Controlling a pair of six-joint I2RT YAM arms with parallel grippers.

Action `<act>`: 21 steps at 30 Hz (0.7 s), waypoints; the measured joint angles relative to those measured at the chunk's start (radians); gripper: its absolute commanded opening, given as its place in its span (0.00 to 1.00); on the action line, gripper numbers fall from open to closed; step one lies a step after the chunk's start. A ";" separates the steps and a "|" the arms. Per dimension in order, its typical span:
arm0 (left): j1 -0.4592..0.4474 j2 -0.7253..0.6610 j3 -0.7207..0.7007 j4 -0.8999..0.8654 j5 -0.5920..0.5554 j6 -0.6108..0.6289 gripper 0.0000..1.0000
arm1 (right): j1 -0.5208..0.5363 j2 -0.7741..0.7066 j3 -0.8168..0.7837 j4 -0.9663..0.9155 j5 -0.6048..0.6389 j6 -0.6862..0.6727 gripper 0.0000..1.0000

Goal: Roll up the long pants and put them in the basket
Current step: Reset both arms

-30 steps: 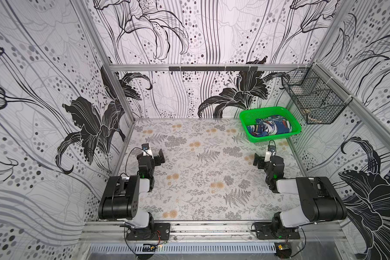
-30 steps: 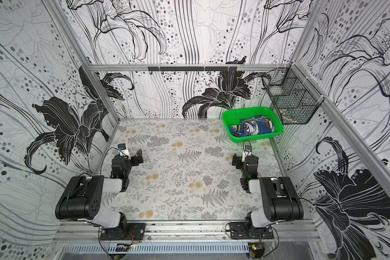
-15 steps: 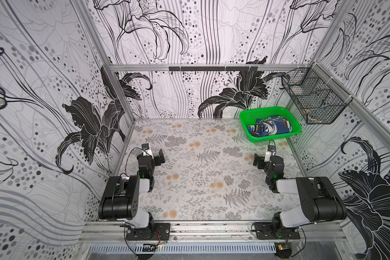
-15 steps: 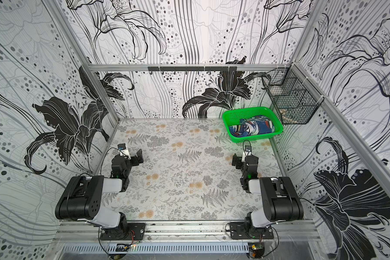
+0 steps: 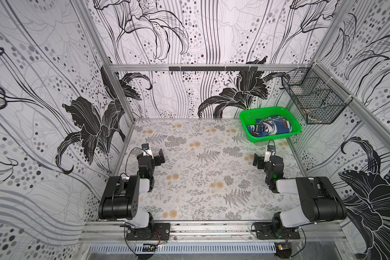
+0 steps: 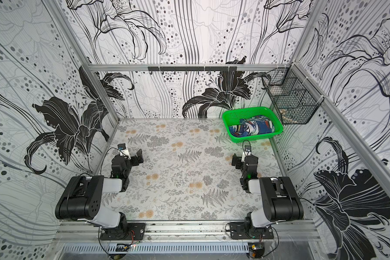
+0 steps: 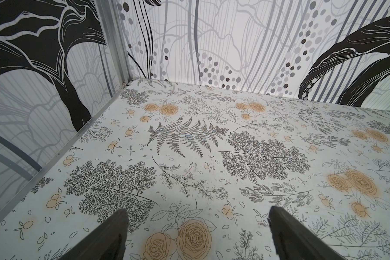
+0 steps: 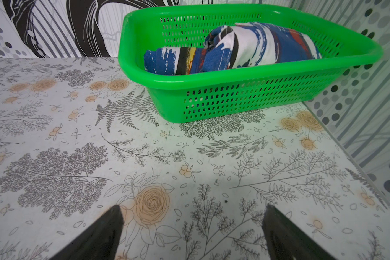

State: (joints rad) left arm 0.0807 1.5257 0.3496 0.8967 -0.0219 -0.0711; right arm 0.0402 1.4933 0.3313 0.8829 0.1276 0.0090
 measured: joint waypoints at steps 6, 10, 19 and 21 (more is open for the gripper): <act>0.000 0.000 0.000 0.000 0.000 0.000 1.00 | 0.000 0.000 0.000 0.000 0.000 -0.003 1.00; 0.000 0.000 0.000 0.000 0.000 0.000 1.00 | 0.000 0.000 0.000 0.000 0.003 -0.003 1.00; 0.000 0.000 0.000 0.000 0.000 0.000 1.00 | 0.002 0.000 0.000 0.000 0.007 -0.003 0.99; 0.000 0.000 0.000 0.000 0.000 0.000 1.00 | 0.002 0.000 0.000 0.000 0.007 -0.003 1.00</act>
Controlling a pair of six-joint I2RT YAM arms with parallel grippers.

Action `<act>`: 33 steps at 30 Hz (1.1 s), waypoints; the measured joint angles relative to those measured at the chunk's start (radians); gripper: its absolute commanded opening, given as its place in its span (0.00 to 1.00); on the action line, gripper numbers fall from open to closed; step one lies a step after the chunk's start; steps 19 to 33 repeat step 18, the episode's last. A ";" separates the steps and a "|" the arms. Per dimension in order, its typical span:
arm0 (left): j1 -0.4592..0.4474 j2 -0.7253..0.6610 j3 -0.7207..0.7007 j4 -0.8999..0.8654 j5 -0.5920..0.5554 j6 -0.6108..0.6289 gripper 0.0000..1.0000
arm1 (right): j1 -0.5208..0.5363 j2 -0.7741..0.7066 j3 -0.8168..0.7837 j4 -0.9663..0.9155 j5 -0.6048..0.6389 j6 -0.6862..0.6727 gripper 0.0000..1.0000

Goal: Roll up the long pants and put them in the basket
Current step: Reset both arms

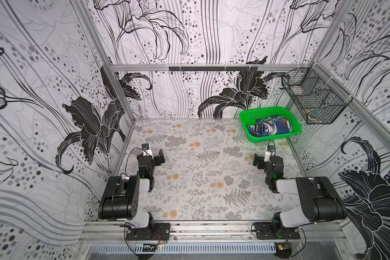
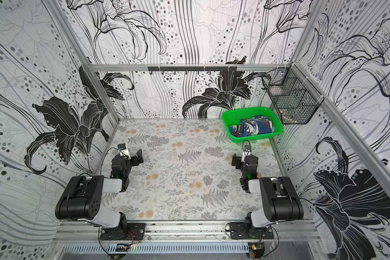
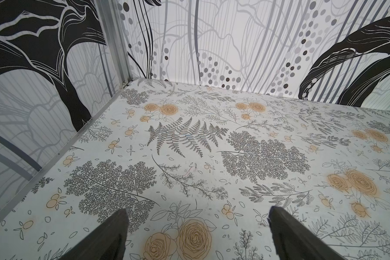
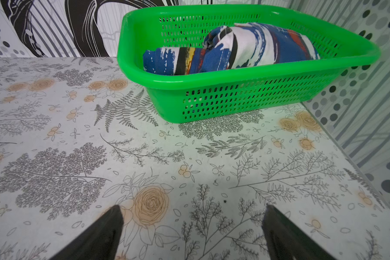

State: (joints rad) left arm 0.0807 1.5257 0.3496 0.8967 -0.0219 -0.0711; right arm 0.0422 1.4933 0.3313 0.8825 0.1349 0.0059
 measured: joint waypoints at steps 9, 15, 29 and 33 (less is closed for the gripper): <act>0.000 0.000 0.000 0.000 0.000 0.000 1.00 | 0.002 0.000 0.000 0.000 0.000 0.000 1.00; 0.000 0.000 0.000 0.000 0.000 0.000 1.00 | 0.003 0.000 0.013 -0.012 -0.061 -0.031 1.00; 0.000 0.000 0.000 0.000 0.000 0.000 1.00 | 0.003 0.000 0.016 -0.015 -0.079 -0.040 1.00; 0.000 0.000 0.000 0.000 0.000 0.000 1.00 | 0.003 0.000 0.016 -0.015 -0.079 -0.040 1.00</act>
